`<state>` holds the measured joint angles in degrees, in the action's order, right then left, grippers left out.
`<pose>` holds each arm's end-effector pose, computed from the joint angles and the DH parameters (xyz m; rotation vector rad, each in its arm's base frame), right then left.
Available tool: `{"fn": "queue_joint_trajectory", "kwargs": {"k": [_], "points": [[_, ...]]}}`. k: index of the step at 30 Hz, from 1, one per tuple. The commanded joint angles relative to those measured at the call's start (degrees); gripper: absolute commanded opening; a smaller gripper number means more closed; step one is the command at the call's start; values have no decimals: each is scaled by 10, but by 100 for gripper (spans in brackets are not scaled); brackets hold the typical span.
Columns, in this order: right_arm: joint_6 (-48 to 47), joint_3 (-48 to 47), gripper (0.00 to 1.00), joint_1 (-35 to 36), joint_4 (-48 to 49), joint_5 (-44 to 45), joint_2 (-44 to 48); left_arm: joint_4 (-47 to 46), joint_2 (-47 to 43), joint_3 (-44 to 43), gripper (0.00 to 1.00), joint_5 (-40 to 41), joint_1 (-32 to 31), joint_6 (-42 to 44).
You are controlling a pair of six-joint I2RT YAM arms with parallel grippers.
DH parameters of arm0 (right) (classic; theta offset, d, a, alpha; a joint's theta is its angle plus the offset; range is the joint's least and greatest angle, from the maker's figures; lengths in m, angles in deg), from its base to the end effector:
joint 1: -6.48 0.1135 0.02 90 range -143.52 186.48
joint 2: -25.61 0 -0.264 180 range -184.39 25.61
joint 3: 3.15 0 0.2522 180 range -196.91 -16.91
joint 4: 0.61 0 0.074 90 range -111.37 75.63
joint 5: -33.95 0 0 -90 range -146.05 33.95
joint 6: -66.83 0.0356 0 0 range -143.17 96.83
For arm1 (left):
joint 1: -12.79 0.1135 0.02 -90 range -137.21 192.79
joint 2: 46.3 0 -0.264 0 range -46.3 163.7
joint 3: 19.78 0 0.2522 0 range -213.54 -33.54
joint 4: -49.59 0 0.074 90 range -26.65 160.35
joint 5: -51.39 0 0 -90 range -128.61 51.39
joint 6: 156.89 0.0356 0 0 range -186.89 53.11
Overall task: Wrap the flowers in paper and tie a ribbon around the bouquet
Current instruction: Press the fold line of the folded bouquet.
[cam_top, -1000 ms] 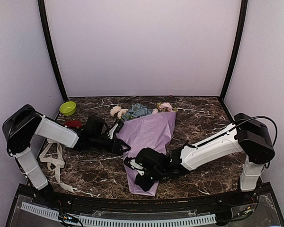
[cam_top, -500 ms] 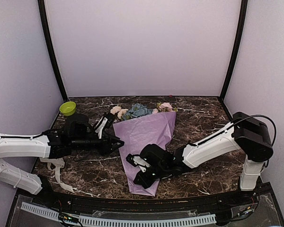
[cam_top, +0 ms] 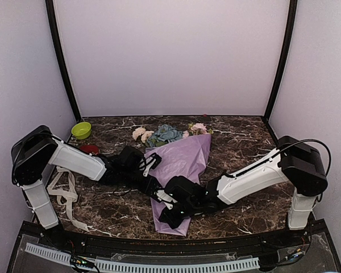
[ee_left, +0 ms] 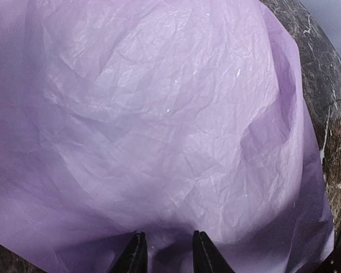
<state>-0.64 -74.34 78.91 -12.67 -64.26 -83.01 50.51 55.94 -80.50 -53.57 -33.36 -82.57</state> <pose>0.1085 0.3595 0.1273 -1.1764 2.3629 0.8457 0.2322 -0.2550 0.1312 0.7744 2.3082 -0.8240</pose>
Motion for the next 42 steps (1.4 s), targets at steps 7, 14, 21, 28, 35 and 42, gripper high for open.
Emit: {"fn": "queue_joint_trajectory", "kwargs": {"k": [7,14,21,28,35,42], "points": [[-9,0,0,26,-70,-30,73,67,34,-3,26,29,1,18],[3,27,2,-1,-75,-8,112,51,35,8,26,14,1,15],[-6,38,0,26,-107,-7,39,55,35,9,25,21,2,20],[34,74,0,58,-142,0,63,54,38,10,25,22,6,26],[24,56,0,47,-174,15,165,53,44,8,25,17,7,30],[51,93,0,-4,-116,24,149,53,44,11,25,15,7,30]]}}
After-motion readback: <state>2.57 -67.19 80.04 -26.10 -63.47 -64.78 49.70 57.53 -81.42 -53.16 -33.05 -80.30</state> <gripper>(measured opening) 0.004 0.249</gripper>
